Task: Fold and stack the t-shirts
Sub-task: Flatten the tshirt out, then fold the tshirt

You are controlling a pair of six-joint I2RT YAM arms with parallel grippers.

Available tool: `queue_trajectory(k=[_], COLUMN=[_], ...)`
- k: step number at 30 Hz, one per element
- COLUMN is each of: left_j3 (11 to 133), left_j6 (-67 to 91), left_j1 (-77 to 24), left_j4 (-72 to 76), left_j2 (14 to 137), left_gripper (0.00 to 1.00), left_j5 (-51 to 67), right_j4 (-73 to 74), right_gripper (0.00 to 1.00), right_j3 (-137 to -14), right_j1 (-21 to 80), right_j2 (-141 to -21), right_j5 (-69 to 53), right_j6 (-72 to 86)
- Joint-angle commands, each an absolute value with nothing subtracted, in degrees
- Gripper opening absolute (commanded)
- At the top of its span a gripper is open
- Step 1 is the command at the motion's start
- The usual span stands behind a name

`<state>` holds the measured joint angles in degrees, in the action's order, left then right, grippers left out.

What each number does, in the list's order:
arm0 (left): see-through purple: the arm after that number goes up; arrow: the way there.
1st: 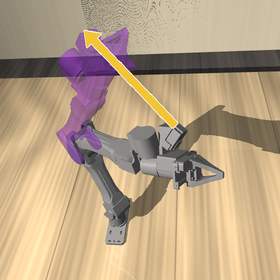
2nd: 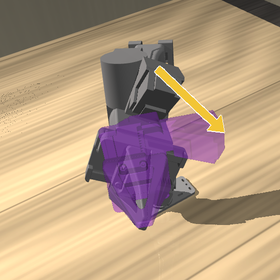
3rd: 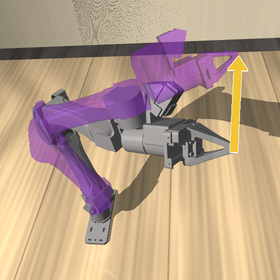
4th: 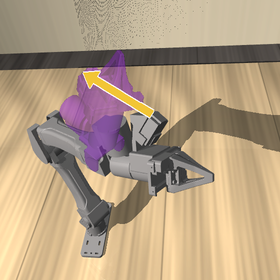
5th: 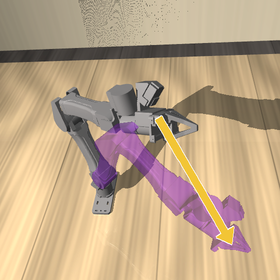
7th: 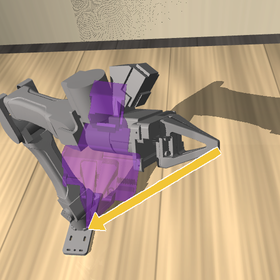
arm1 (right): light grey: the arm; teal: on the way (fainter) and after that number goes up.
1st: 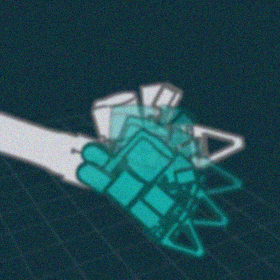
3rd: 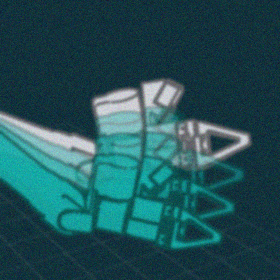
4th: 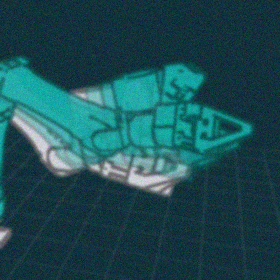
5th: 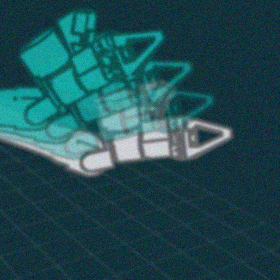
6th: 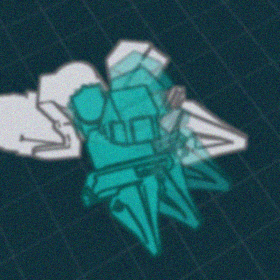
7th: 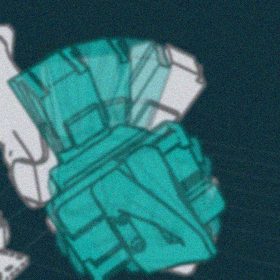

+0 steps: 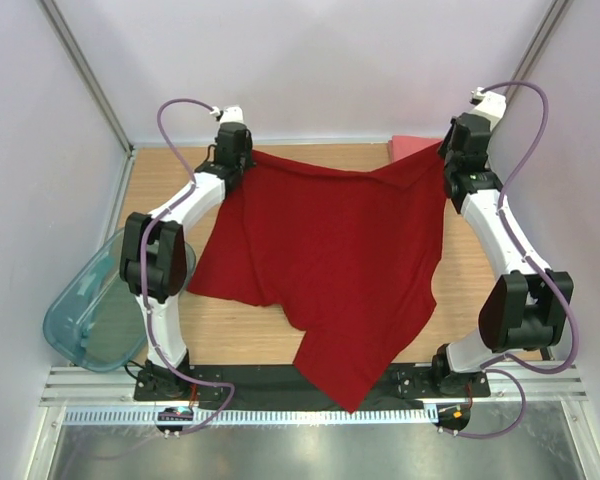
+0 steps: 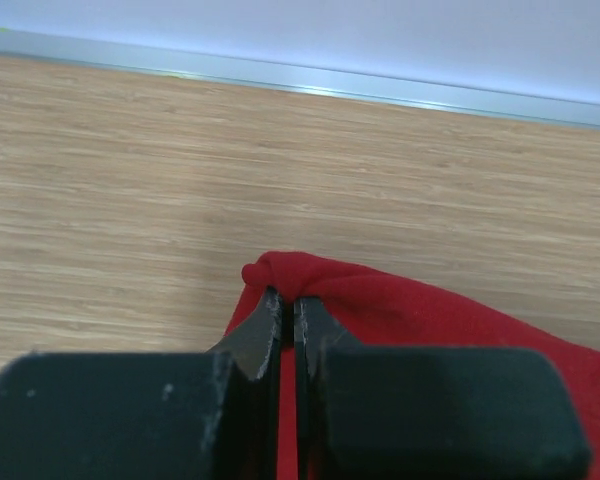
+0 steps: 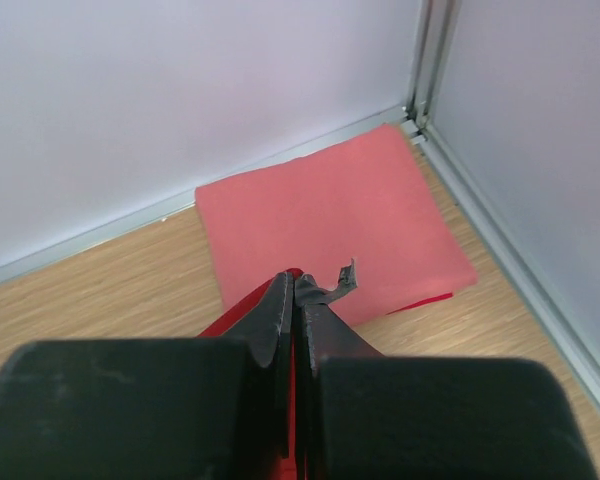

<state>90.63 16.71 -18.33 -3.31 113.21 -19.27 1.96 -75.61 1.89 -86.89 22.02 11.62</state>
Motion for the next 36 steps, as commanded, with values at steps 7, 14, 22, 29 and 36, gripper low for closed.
queue_trajectory(k=[7,14,22,29,36], left_j3=[94.4,96.1,100.1,104.4,108.0], left_j6=[16.8,13.3,4.9,3.7,3.0], left_j1=[-17.0,-15.8,-14.9,-14.8,-14.8], left_j4=[-4.0,-7.3,-16.0,-22.4,-27.7], left_j2=[113.8,115.3,117.7,120.1,121.0], left_gripper=[0.01,0.02,0.02,0.02,0.02], left_j5=[-13.8,-11.3,-6.8,-3.3,-2.8], right_j4=[-0.4,3.2,16.3,31.5,46.5], right_gripper=[0.01,0.01,0.01,0.01,0.01], right_j3=[-79.6,-79.1,-80.5,-80.2,-80.3], right_j1=[1.6,1.6,1.6,1.6,1.7], right_j2=[-83.4,-83.1,-80.7,-77.7,-75.7], right_j5=[26.8,24.6,24.3,21.7,19.3], right_j6=[8.5,9.7,14.8,20.5,25.3])
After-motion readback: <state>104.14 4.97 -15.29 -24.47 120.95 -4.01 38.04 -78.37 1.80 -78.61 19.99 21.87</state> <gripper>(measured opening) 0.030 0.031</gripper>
